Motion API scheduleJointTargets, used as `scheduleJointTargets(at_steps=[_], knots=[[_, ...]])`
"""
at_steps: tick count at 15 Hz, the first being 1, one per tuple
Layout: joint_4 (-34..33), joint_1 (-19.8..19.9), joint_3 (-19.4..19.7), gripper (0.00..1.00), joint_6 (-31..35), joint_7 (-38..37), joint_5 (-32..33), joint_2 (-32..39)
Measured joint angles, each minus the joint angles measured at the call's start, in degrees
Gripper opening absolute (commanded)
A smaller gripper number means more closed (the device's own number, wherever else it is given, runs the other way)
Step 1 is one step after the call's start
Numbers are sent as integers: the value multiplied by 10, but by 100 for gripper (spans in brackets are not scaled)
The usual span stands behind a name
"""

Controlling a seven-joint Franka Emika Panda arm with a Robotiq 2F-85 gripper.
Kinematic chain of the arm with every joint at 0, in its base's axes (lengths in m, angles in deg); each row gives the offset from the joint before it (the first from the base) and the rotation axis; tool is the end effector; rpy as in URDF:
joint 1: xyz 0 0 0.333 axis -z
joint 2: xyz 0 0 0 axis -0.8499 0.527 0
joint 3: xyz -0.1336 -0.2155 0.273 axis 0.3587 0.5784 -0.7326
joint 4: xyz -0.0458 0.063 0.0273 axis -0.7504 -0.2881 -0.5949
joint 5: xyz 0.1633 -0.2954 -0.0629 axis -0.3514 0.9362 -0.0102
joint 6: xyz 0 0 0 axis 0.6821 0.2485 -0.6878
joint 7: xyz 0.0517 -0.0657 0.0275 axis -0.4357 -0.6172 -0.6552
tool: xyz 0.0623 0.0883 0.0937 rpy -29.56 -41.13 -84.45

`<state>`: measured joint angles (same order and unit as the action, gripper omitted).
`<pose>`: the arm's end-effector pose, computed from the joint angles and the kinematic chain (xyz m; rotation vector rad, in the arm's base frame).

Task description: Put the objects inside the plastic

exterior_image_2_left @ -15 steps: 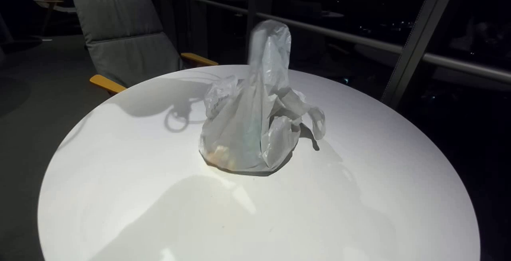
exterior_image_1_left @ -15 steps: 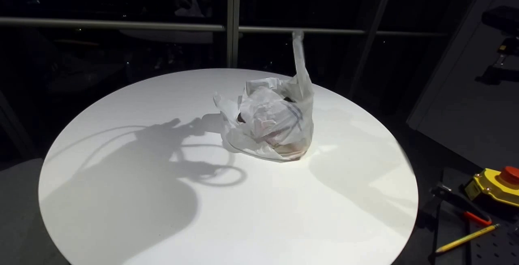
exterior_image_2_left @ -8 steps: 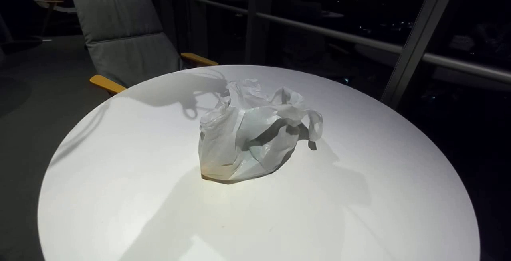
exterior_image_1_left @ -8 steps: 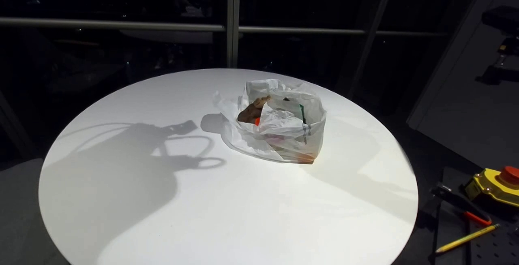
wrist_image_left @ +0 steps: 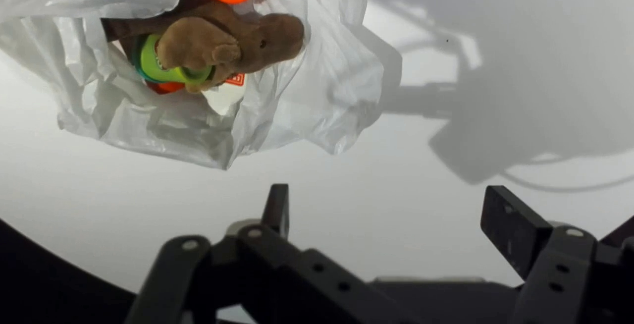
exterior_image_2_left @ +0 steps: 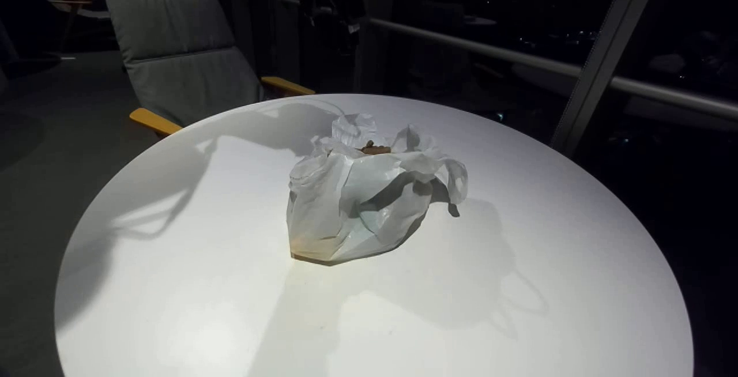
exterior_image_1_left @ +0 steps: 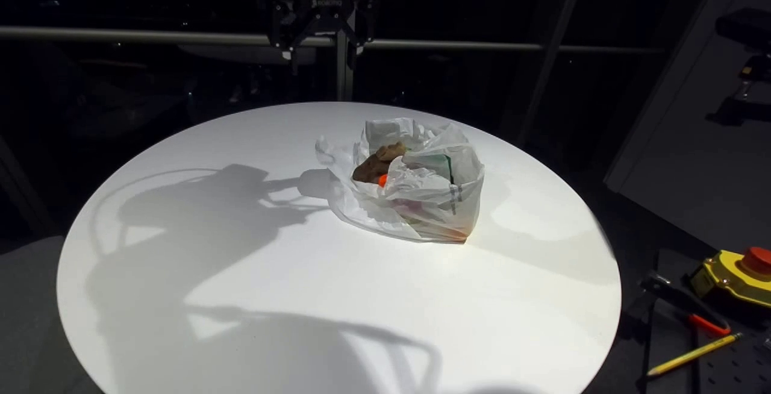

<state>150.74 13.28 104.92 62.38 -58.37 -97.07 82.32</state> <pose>0.6967 0.1537 0.4006 2.9329 -0.5284 0.4072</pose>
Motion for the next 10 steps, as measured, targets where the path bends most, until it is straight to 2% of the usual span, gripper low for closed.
scheduleJointTargets(at_steps=[5, 8, 10], knots=[[-82, 193, -213, 100, -79, -9, 75, 13], [-127, 270, -299, 100, -128, -12, 99, 36], [-156, 301, -334, 100, -156, -11, 103, 58]])
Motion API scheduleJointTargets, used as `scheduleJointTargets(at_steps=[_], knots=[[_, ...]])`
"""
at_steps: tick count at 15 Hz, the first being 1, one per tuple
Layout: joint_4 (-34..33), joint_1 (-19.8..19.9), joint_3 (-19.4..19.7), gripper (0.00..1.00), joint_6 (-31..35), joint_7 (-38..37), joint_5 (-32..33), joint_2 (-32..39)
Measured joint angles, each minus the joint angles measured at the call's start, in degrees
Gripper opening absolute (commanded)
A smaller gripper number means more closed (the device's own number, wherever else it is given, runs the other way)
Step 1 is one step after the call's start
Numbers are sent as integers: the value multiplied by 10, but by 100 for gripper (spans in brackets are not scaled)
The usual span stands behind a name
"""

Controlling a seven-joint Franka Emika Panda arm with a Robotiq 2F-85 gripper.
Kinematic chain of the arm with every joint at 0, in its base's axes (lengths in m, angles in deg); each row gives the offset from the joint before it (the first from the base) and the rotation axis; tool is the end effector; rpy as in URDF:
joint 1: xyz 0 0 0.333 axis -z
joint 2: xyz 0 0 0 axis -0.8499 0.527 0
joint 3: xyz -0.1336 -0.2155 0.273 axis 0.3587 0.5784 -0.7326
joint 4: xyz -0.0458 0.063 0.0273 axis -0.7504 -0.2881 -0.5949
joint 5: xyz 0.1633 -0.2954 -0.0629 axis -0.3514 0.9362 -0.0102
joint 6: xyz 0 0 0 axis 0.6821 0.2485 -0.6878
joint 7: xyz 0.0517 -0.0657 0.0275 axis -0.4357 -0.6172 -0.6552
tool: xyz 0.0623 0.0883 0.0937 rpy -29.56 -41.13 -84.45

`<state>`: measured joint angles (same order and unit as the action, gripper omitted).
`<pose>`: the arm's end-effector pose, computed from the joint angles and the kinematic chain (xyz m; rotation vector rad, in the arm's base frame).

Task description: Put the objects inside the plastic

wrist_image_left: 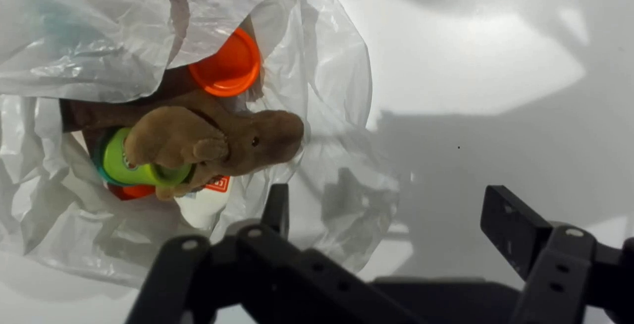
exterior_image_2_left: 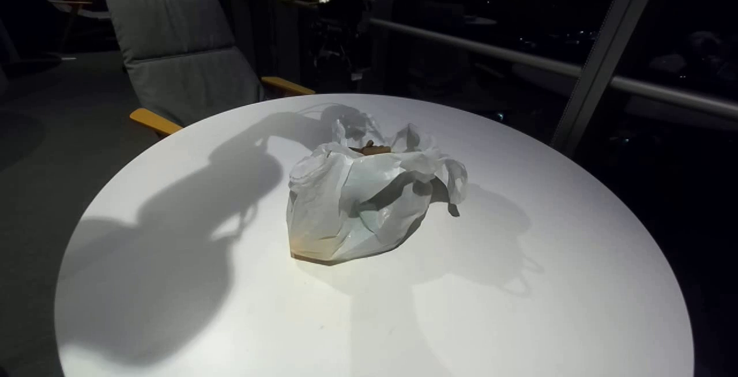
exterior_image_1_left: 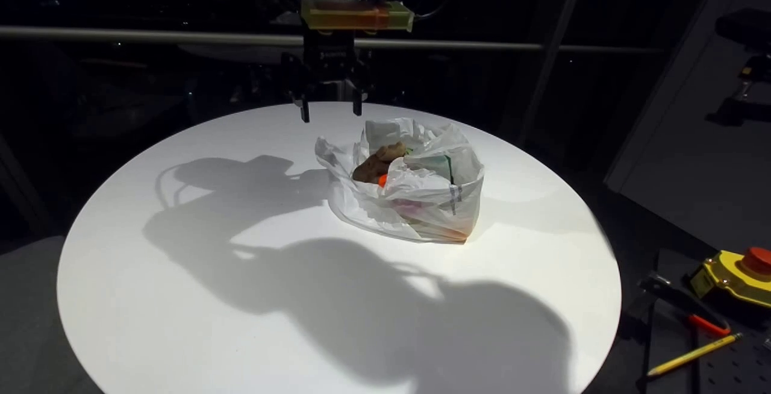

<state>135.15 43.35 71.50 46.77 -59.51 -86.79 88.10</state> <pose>0.7315 0.1055 0.3262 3.0659 -0.5120 -0.0602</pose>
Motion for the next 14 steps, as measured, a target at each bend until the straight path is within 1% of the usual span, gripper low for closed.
scheduleJointTargets(at_steps=[2, 4, 11, 12, 13, 14], knots=[[-28, 19, -24, 100, -20, 2, 4, 25], [-54, 27, -34, 100, -26, 2, 21, 53], [-148, 19, -36, 100, -32, 2, 117, 162], [-163, 17, -35, 97, -34, 2, 132, 175], [-178, 14, -34, 75, -38, 2, 145, 186], [-193, 12, -32, 72, -42, 2, 157, 196]])
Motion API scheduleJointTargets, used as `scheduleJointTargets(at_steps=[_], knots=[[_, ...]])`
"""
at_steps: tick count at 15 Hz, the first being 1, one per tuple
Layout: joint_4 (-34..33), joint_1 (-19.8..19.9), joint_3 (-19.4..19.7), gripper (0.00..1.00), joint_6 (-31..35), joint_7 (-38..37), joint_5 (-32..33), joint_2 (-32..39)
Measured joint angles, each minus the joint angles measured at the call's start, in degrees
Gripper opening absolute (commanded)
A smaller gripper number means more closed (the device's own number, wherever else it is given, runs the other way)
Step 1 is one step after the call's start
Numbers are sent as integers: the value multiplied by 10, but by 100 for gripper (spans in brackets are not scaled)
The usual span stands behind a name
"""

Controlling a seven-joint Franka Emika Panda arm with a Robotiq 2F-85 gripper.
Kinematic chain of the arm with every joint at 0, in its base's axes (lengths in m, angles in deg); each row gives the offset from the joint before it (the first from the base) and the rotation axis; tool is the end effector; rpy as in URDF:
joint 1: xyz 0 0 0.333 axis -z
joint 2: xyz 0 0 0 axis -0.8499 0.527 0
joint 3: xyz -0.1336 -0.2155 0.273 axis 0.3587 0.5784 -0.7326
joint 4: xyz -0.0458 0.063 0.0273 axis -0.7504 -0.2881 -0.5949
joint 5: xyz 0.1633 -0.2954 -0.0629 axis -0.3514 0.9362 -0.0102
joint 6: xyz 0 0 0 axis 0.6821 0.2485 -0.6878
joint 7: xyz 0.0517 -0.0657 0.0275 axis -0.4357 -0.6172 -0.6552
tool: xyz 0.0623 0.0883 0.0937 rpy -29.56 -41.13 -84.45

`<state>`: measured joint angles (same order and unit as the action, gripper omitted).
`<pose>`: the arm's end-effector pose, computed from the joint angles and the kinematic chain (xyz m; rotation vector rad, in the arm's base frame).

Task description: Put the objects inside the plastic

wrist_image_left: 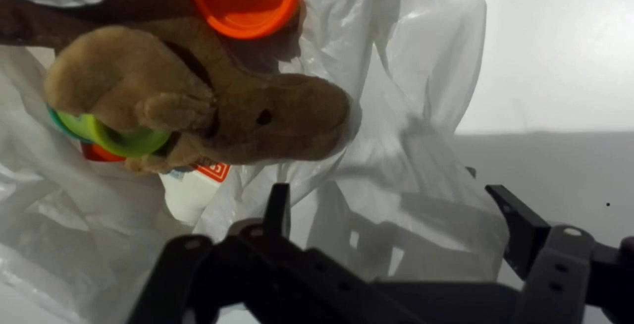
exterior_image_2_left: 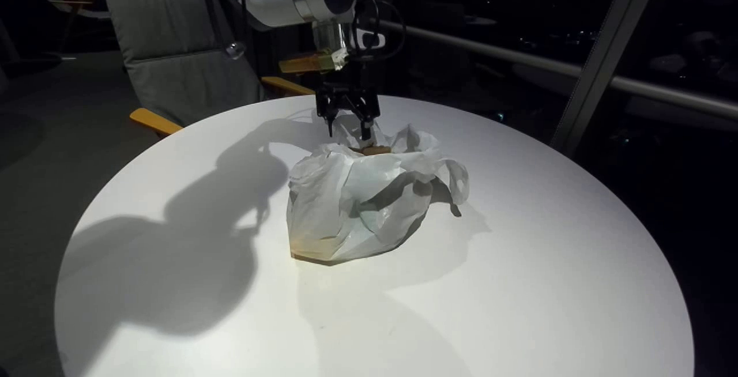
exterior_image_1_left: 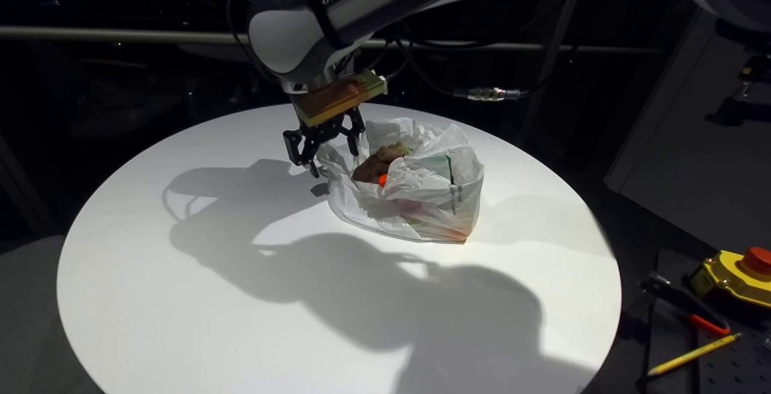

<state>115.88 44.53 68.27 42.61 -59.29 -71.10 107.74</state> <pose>0.7699 0.1100 0.1989 2.8420 -0.2438 -0.0800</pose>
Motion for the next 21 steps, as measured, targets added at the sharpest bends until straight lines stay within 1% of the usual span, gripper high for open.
scheduleJointTargets(at_steps=[1, 2, 3, 5, 10, 16, 21], knots=[[-13, -2, 1, 71, -5, 0, 10, 8], [-26, -4, 2, 64, -10, 0, 18, 15], [-38, -6, 3, 54, -15, 0, 23, 21], [-59, -9, 4, 38, -29, 0, 26, 30], [-91, -11, 4, 1, -54, 0, 26, 43], [-102, -10, 5, 0, -55, -8, 26, 53], [-122, -7, 4, 0, -50, -45, 16, 51]])
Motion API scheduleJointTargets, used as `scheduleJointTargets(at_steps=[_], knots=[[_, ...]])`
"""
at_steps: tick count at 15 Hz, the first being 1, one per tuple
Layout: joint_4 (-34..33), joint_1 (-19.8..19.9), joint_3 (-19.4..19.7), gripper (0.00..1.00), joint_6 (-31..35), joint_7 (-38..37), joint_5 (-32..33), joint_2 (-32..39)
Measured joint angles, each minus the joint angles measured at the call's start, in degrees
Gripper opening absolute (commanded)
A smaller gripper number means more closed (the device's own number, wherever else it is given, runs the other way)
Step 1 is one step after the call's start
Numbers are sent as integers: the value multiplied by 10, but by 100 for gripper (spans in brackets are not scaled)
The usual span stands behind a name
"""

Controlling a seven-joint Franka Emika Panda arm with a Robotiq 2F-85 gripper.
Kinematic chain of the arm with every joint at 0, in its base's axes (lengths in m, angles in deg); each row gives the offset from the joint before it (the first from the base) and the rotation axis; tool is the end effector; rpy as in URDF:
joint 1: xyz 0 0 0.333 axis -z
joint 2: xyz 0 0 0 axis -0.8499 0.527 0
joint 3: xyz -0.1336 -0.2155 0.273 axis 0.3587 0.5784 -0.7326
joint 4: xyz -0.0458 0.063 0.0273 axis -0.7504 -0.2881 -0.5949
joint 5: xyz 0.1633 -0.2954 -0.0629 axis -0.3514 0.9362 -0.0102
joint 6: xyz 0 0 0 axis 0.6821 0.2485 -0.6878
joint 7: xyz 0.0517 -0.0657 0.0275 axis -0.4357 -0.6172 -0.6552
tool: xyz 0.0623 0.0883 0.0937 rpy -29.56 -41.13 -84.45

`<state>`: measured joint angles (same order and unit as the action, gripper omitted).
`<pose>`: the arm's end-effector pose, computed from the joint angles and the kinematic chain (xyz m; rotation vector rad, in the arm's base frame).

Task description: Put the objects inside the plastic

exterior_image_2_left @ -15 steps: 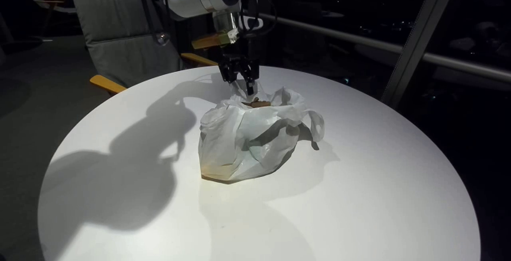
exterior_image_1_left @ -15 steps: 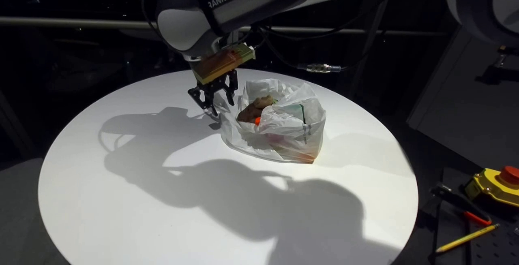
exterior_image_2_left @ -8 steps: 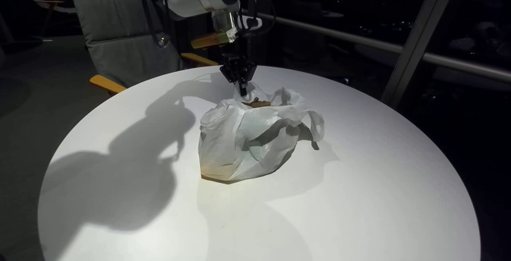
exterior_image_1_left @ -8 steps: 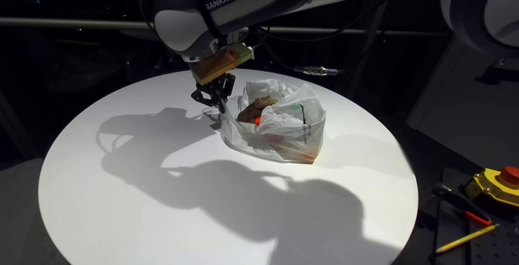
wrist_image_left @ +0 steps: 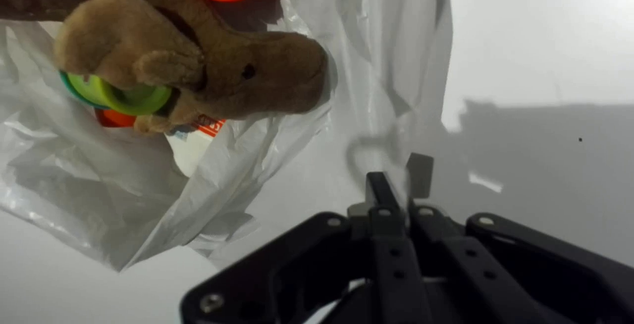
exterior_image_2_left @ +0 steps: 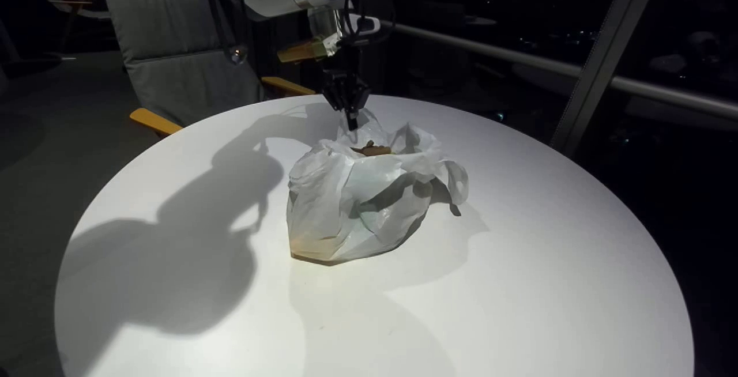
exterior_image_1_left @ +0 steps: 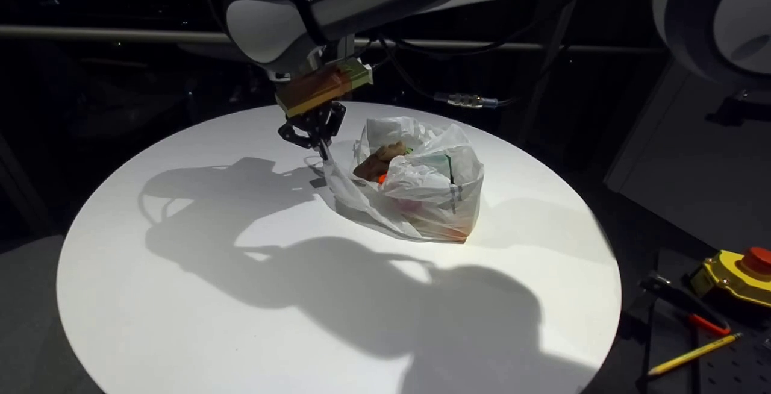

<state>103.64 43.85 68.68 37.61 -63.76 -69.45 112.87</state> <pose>0.7859 0.1241 0.2116 2.8025 -0.3312 0.0114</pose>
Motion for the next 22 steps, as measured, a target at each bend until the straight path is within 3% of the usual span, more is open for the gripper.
scheduleJointTargets(at_steps=[10, 16, 21, 22], knots=[[-9, 7, -2, 0, 0, -71, -32, -82], [31, -11, 5, 0, -87, -139, -30, -126], [91, -14, 1, 0, -115, -143, -32, -150], [102, -16, 1, 26, -115, -143, -32, -155]])
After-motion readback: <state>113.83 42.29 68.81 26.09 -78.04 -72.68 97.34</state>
